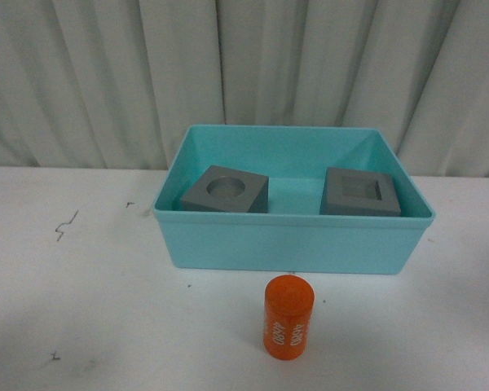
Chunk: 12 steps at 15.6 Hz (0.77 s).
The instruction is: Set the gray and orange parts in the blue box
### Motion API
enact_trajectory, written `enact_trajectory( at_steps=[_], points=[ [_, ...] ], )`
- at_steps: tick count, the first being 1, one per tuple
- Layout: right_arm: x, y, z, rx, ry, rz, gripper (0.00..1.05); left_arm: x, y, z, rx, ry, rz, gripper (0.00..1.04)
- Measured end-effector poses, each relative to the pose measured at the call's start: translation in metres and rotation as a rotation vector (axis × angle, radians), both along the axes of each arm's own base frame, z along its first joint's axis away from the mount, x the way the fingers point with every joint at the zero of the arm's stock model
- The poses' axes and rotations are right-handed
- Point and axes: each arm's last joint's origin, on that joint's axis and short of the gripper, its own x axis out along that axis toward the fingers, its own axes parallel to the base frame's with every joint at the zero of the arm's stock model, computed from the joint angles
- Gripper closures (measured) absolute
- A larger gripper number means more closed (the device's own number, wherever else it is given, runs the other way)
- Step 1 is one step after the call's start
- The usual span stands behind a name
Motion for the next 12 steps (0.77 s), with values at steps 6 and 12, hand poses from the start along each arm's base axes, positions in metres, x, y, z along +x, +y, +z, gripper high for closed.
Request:
enact_trajectory(
  at_steps=[6,12],
  points=[
    [0.052,0.014,-0.013,0.058,0.277,0.041,0.06,0.0,0.0,0.0,0.001,0.0,0.0,0.07],
    [0.1,0.028,-0.039,0.097,0.56,0.114,0.06,0.0,0.0,0.0,0.001,0.0,0.0,0.07]
  ],
)
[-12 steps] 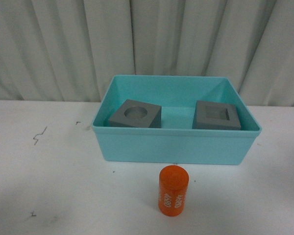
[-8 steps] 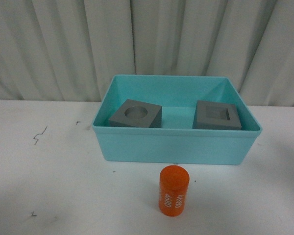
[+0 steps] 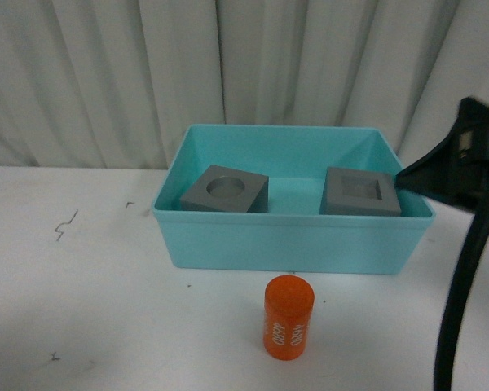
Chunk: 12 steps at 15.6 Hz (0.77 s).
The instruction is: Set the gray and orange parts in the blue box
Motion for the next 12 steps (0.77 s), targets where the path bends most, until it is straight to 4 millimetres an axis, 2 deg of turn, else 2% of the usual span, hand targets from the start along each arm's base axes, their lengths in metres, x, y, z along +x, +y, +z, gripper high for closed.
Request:
enact_trajectory(
  at_steps=[2,5,9,12],
  points=[
    [0.018,0.018,-0.026,-0.027,0.162,0.065,0.06,0.0,0.0,0.0,0.0,0.0,0.001,0.07],
    [0.026,0.043,-0.053,-0.129,0.238,0.174,0.06,0.0,0.0,0.0,0.0,0.0,0.001,0.07],
    [0.032,0.079,-0.051,-0.154,0.209,0.31,0.06,0.0,0.0,0.0,0.0,0.0,0.001,0.07],
    [0.033,0.089,-0.059,-0.185,0.233,0.35,0.06,0.0,0.0,0.0,0.0,0.0,0.0,0.07]
  ],
)
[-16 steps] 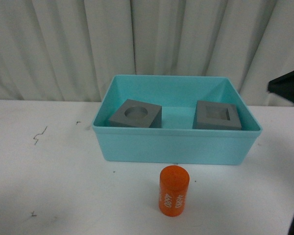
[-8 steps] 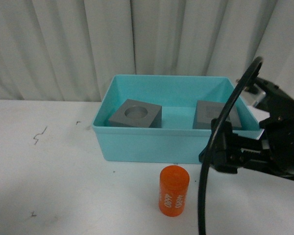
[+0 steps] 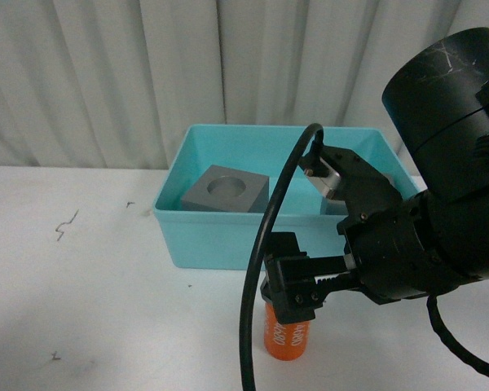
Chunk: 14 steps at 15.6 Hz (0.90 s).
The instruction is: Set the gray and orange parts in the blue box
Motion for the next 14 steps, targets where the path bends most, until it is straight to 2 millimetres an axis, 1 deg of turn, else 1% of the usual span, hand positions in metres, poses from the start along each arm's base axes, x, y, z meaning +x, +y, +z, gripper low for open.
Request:
enact_trajectory(
  at_steps=[3,6,8,12,13,14],
  points=[
    [0.003,0.007,-0.007,-0.037,-0.011,0.042,0.06,0.0,0.0,0.0,0.0,0.0,0.001,0.07],
    [0.003,0.014,-0.02,-0.061,0.009,0.075,0.06,0.0,0.0,0.0,0.0,0.0,0.0,0.07],
    [0.003,0.015,-0.021,-0.064,0.006,0.081,0.07,0.0,0.0,0.0,0.0,0.0,0.0,0.07],
    [0.005,0.018,-0.019,-0.066,-0.023,0.088,0.51,0.0,0.0,0.0,0.0,0.0,0.0,0.07],
    [0.006,0.019,-0.018,-0.063,-0.03,0.087,0.55,0.0,0.0,0.0,0.0,0.0,0.0,0.07],
    [0.007,0.019,-0.018,-0.064,-0.031,0.088,0.55,0.0,0.0,0.0,0.0,0.0,0.0,0.07]
  ],
)
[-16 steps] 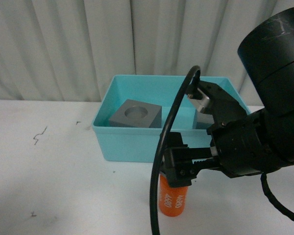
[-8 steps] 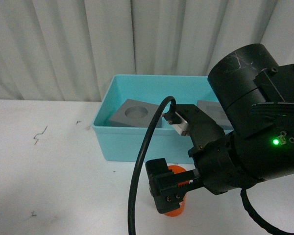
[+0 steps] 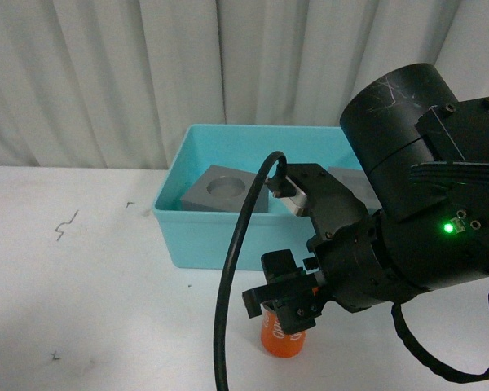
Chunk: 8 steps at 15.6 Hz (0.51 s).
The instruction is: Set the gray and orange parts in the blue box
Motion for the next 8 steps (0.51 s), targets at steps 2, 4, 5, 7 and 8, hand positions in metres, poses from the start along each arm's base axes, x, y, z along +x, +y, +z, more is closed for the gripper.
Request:
enact_trajectory(
  at_steps=[2,4,5,7,8],
  points=[
    [-0.001,-0.001,0.004,-0.02,-0.012,0.003,0.56,0.0,0.0,0.0,0.0,0.0,0.0,0.07],
    [-0.005,-0.004,0.028,-0.024,-0.051,0.02,0.56,0.0,0.0,0.0,0.0,0.0,0.0,0.07],
    [-0.002,-0.008,0.048,-0.017,-0.093,0.024,0.56,0.0,0.0,0.0,0.0,0.0,0.0,0.07],
    [0.031,-0.036,0.114,-0.003,-0.238,-0.032,0.56,0.0,0.0,0.0,0.0,0.0,0.0,0.07],
    [0.038,-0.041,0.118,-0.006,-0.244,-0.043,0.56,0.0,0.0,0.0,0.0,0.0,0.0,0.07]
  ],
)
